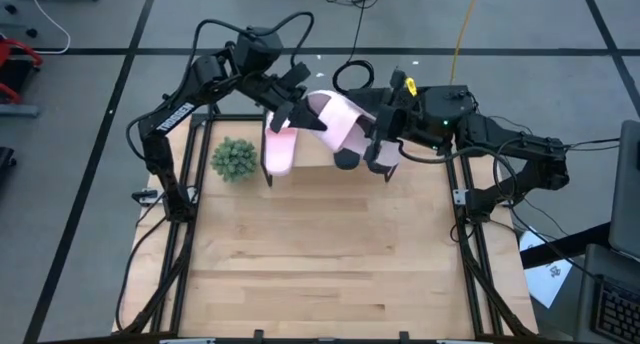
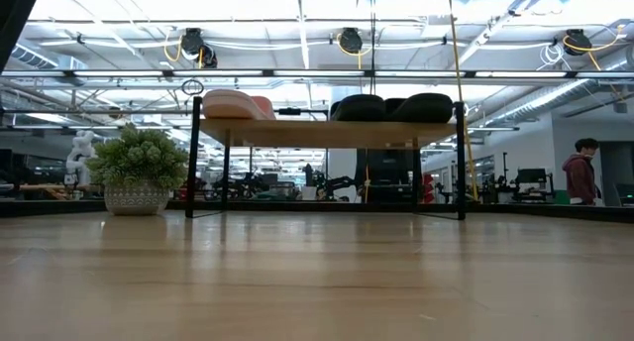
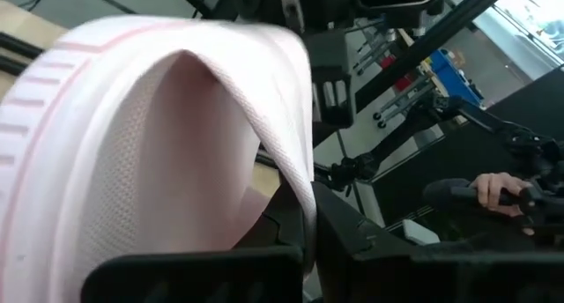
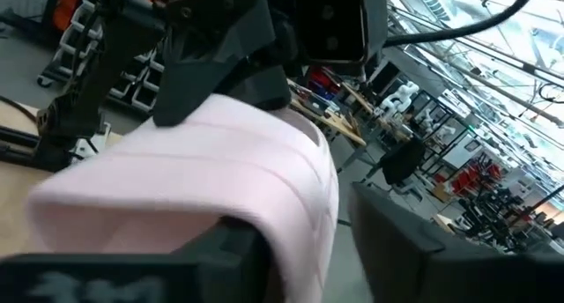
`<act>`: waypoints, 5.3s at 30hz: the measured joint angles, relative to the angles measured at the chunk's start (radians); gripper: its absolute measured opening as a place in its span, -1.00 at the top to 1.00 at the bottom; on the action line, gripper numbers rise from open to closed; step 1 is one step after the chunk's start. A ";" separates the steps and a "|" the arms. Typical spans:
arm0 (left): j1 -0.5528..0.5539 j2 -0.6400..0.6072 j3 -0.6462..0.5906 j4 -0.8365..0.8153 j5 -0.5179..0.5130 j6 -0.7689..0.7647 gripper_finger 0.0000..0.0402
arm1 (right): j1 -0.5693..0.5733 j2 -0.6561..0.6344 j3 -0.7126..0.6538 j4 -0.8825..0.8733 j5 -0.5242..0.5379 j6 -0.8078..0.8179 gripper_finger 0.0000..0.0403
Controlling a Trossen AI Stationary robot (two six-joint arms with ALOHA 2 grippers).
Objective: Pick and place slides into the shelf
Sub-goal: Put the pink slipper on the shelf
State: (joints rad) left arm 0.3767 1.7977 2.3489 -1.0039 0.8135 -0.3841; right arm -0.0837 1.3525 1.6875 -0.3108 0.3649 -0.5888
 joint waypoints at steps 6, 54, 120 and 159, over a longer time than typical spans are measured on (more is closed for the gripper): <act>0.001 0.019 0.000 0.011 0.012 -0.012 1.00 | 0.000 0.000 0.000 -0.016 0.001 -0.005 0.88; 0.679 -0.180 -0.001 0.074 -0.436 0.411 0.63 | 0.031 0.596 0.001 0.909 1.056 0.471 1.00; 0.679 -0.181 -0.001 0.088 -0.453 0.432 0.63 | -0.053 0.630 0.001 -0.013 0.761 1.491 1.00; 0.679 -0.181 -0.001 0.089 -0.453 0.432 0.63 | -0.085 0.630 0.001 0.011 0.582 1.477 0.55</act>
State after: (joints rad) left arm 1.0554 1.6165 2.3478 -0.9154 0.3603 0.0483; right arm -0.1688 1.9823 1.6886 -0.2993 0.9465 0.8886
